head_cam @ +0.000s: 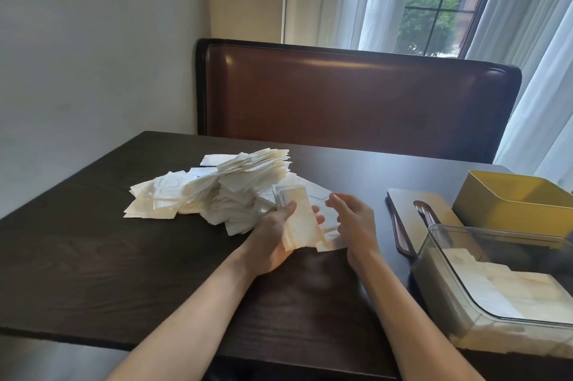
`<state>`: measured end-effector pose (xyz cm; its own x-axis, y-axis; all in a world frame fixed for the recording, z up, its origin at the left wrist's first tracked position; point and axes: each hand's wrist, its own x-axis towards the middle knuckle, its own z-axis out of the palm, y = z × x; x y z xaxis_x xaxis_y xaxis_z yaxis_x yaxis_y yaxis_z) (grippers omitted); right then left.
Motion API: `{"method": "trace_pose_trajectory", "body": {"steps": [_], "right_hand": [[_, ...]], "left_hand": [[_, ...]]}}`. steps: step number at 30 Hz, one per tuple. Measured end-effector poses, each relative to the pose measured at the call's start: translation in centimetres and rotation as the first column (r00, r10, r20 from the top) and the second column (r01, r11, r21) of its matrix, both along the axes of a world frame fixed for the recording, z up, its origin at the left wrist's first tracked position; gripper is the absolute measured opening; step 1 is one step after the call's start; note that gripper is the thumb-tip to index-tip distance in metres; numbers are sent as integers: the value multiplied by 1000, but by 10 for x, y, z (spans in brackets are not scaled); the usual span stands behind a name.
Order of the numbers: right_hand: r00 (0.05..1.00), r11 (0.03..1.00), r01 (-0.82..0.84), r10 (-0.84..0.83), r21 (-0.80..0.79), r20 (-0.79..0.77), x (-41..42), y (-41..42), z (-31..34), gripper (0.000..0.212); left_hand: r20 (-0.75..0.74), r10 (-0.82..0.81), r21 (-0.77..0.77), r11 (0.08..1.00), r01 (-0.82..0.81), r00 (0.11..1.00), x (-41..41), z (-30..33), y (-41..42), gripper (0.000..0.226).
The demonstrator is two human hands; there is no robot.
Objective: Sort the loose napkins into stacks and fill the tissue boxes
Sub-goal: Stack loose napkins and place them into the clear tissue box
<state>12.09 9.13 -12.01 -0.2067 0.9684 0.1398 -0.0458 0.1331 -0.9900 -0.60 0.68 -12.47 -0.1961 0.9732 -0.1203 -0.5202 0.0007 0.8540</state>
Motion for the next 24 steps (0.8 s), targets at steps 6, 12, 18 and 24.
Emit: {"method": "trace_pose_trajectory", "body": {"steps": [6, 12, 18, 24], "right_hand": [[998, 999, 35, -35, -11, 55, -2, 4, -2, 22], [995, 999, -1, -4, 49, 97, -3, -1, 0, 17], [975, 970, -50, -4, 238, 220, -9, -8, 1, 11], [960, 910, -72, -49, 409, 277, -45, -16, 33, 14]], "left_hand": [[28, 33, 43, 998, -35, 999, -5, 7, -5, 38], [120, 56, 44, 997, -62, 991, -9, 12, -8, 39], [209, 61, 106, 991, -84, 976, -12, 16, -15, 43], [260, 64, 193, 974, -117, 963, -45, 30, -35, 43]]}}
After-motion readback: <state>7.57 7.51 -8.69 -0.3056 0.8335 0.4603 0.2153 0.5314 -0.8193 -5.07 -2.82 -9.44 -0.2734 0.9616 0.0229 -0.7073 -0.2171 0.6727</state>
